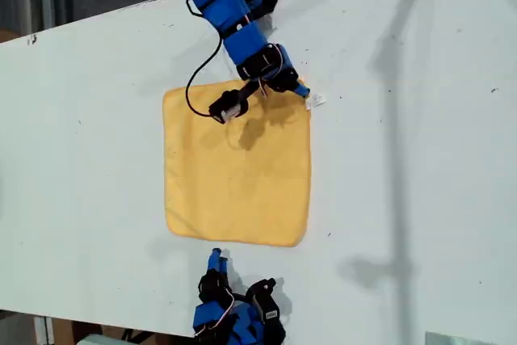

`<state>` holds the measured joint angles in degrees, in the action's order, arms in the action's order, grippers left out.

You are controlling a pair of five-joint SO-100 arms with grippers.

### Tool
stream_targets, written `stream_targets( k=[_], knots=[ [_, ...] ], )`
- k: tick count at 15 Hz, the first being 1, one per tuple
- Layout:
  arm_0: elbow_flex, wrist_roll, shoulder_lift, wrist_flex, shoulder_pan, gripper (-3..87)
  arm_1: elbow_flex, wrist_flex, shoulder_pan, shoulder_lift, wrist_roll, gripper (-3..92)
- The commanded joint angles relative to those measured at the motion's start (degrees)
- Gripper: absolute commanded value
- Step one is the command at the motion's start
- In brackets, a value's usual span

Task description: Grasp corners of a square towel and fold twice.

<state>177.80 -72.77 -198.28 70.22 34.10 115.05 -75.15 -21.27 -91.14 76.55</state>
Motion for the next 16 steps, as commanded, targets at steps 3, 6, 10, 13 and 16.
stream_targets(
  k=[3,6,10,13,16],
  knots=[
    [0.26,-0.62,-0.44,-0.53,-0.44,12.4,-2.9,4.04,-0.79,2.11,0.35,32.5],
    [0.26,-0.62,-0.44,-0.53,-0.7,12.4,-4.04,8.26,0.35,7.29,-0.79,28.8],
    [-0.18,-0.09,-0.44,-0.62,-2.11,11.7,-4.83,10.37,1.23,9.05,-0.79,-0.1],
    [-9.05,-5.19,9.84,-1.76,-10.46,10.9,-4.75,9.32,2.11,9.58,-0.88,-0.1],
    [-33.84,-21.27,57.48,-6.5,-30.67,13.5,-4.48,9.14,2.29,10.55,-0.97,-0.1]
  ],
)
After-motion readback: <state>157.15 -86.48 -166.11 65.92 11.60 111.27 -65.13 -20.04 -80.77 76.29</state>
